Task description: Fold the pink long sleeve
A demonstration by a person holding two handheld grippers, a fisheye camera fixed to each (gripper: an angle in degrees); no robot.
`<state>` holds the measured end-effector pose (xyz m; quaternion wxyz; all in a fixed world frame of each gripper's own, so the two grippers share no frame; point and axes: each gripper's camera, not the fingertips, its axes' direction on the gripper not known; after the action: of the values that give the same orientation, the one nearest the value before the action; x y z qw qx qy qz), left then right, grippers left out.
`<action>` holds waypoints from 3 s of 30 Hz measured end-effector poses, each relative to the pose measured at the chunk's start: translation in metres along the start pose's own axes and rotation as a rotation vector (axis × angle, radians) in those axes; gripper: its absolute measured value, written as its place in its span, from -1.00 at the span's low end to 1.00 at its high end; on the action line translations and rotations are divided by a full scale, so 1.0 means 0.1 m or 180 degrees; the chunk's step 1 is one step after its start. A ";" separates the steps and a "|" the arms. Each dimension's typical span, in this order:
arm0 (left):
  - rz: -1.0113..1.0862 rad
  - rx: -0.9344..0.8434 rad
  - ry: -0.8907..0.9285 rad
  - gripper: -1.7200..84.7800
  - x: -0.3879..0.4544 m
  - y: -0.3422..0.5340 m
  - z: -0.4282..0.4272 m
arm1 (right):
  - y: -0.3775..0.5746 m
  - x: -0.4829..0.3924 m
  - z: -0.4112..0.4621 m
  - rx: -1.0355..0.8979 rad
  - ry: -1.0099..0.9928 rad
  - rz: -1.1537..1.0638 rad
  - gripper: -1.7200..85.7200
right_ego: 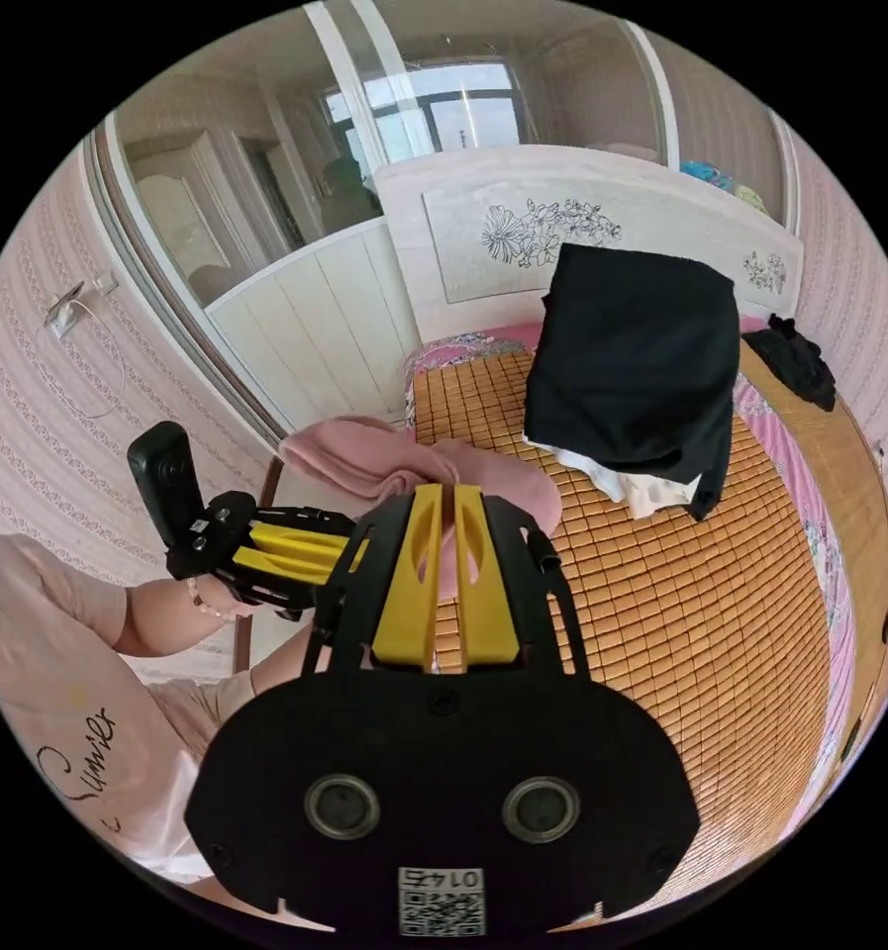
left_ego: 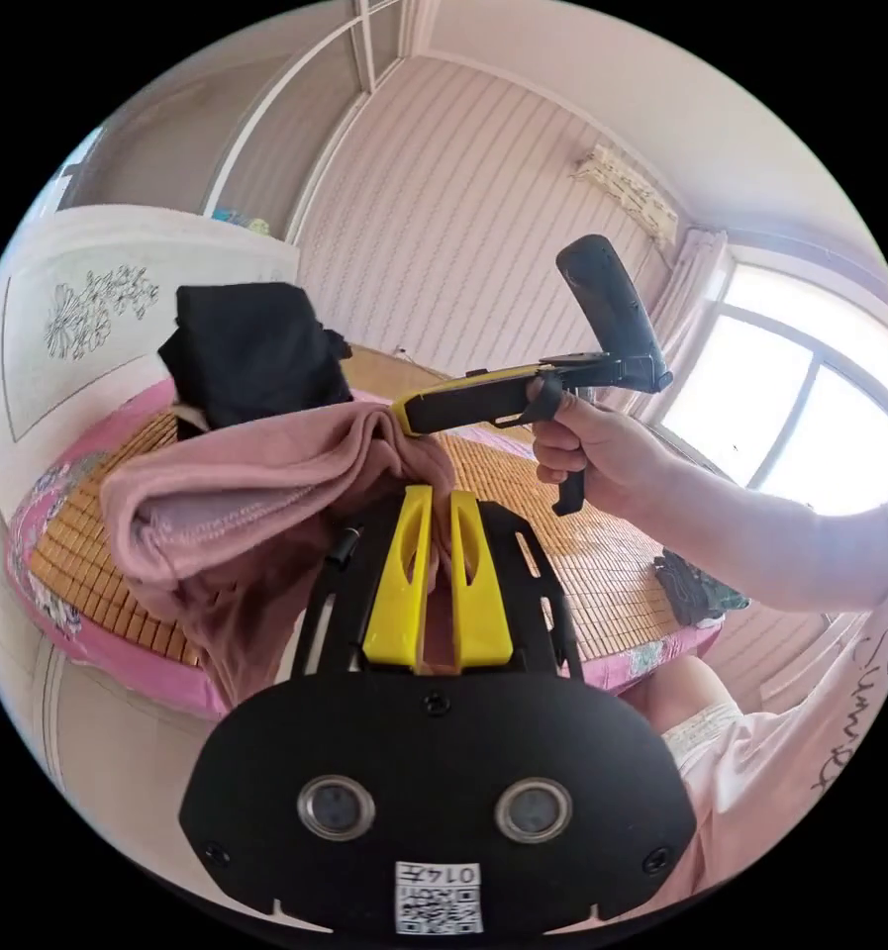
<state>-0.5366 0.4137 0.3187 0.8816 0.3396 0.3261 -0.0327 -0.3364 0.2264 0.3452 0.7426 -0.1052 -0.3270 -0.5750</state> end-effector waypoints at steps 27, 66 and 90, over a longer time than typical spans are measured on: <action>0.1875 -0.2783 0.0552 -0.71 3.15 1.71 2.31 | 4.85 0.98 -1.82 -0.0092 0.0912 0.3516 -0.65; 0.0375 -0.0522 0.0202 -0.87 2.20 -1.93 2.54 | 2.80 1.64 -4.26 0.0287 0.1007 0.2226 -0.76; 0.1467 -0.2101 0.0574 -0.84 2.88 0.09 3.37 | 4.06 0.19 -2.95 0.0164 0.0871 0.2517 -0.89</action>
<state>-0.1219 0.2583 0.3399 0.8953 0.1042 0.3105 0.3018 0.1479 0.1834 0.2207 0.9451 -0.1268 -0.1740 -0.2459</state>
